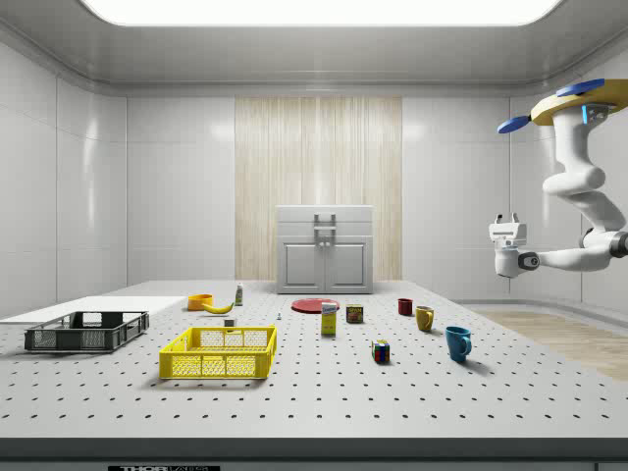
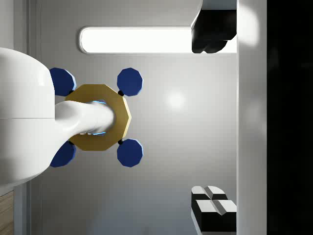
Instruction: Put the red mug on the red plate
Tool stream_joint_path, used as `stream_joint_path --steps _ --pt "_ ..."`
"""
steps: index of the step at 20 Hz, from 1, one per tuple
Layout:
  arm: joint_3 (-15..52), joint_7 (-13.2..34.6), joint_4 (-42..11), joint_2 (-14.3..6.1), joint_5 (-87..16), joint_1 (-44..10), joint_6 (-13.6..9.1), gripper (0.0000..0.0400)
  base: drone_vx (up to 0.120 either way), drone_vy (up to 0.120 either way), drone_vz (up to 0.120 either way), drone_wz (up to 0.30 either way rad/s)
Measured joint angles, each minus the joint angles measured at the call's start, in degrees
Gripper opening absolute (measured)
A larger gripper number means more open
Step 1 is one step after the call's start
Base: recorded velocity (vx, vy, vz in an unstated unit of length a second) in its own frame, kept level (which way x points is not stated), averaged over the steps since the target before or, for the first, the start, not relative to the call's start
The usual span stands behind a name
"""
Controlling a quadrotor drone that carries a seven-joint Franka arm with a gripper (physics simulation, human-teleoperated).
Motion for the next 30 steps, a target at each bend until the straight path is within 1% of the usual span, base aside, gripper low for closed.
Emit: stream_joint_path --steps 3,7,10,13,18,24,30 --pt "0.04 -0.05 3.62 0.43 0.03 -0.09 -3.05 0.0400 0.120 -0.120 0.000 0.000" --pt "0.09 -0.10 8.55 1.86 0.07 -0.18 -6.37 0.0400 0.120 -0.120 0.000 0.000" --pt "0.13 -0.12 11.83 3.06 0.09 -0.23 -8.32 0.0400 0.120 -0.120 0.000 0.000" --pt "0.15 -0.13 14.19 3.96 0.10 -0.27 -9.64 0.0400 0.120 -0.120 0.000 0.000" --pt "0.19 -0.16 16.21 4.71 0.12 -0.33 -10.69 0.0400 0.120 -0.120 0.000 0.000" --pt "0.22 -0.18 16.89 4.89 0.14 -0.38 -10.93 0.0400 0.120 -0.120 0.000 0.000" --pt "0.25 -0.20 16.92 4.80 0.14 -0.42 -10.79 0.0400 0.007 -0.120 0.000 0.000"
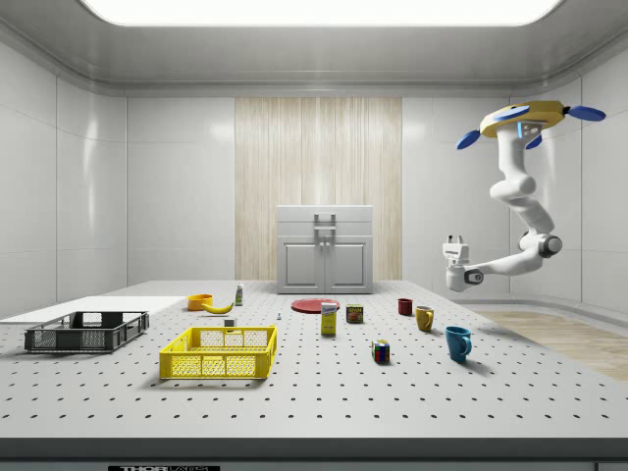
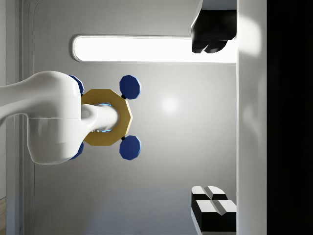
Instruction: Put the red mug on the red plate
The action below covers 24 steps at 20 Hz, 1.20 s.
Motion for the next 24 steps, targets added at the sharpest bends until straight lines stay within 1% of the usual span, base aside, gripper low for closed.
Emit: stream_joint_path --steps 9,24 --pt "0.08 -0.01 -0.21 -0.25 -0.06 -0.06 0.35 0.0400 0.000 -0.120 0.000 0.000" --pt "0.98 0.13 -0.65 -0.70 -1.28 -0.37 1.00 0.0400 0.117 -0.120 0.000 0.000"
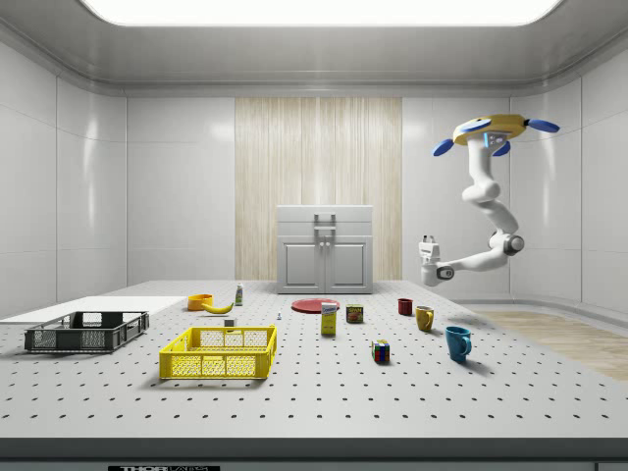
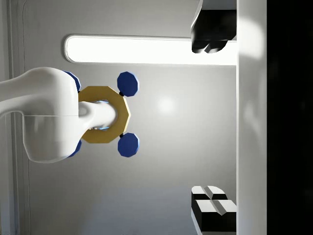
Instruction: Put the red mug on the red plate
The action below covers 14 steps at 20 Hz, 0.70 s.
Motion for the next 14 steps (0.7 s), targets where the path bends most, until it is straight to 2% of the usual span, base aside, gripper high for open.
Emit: stream_joint_path --steps 3,9,14 --pt "0.63 0.11 -0.11 -0.10 -0.88 -0.20 0.14 0.0400 0.120 -0.120 0.000 0.000" --pt "3.41 0.63 -0.51 -0.34 -4.79 -1.05 0.44 0.0400 0.120 0.000 0.000 0.000" --pt "9.07 1.73 -1.73 -0.74 -12.78 -2.82 0.83 0.0400 0.120 0.000 0.000 0.000"
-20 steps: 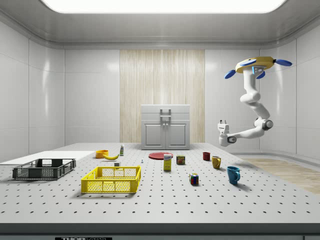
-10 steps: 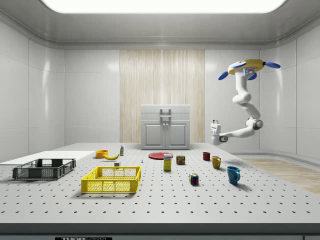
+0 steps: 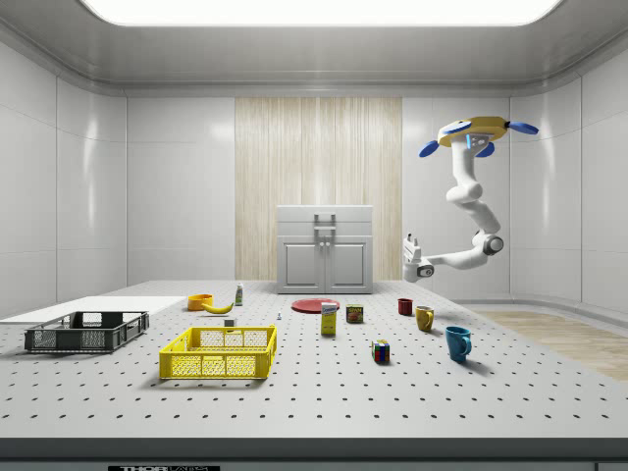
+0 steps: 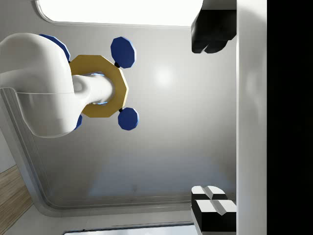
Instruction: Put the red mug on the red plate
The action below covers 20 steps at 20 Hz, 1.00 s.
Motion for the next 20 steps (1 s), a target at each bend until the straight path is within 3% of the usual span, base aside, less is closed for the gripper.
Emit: stream_joint_path --steps 6,11,15,20 --pt "15.02 3.68 -7.20 -1.72 -22.13 -5.13 1.10 0.0400 0.120 0.000 -0.113 0.000" --pt "33.09 12.00 -23.73 -5.38 -52.99 -13.99 1.62 0.0400 0.120 0.000 -0.120 0.000" --pt "44.90 22.12 -36.76 -8.63 -76.39 -25.31 -1.74 0.0400 0.120 0.000 -0.120 0.000" --pt "53.84 32.59 -44.04 -12.25 -92.55 -39.76 -8.30 0.0400 0.120 0.000 -0.120 0.000"
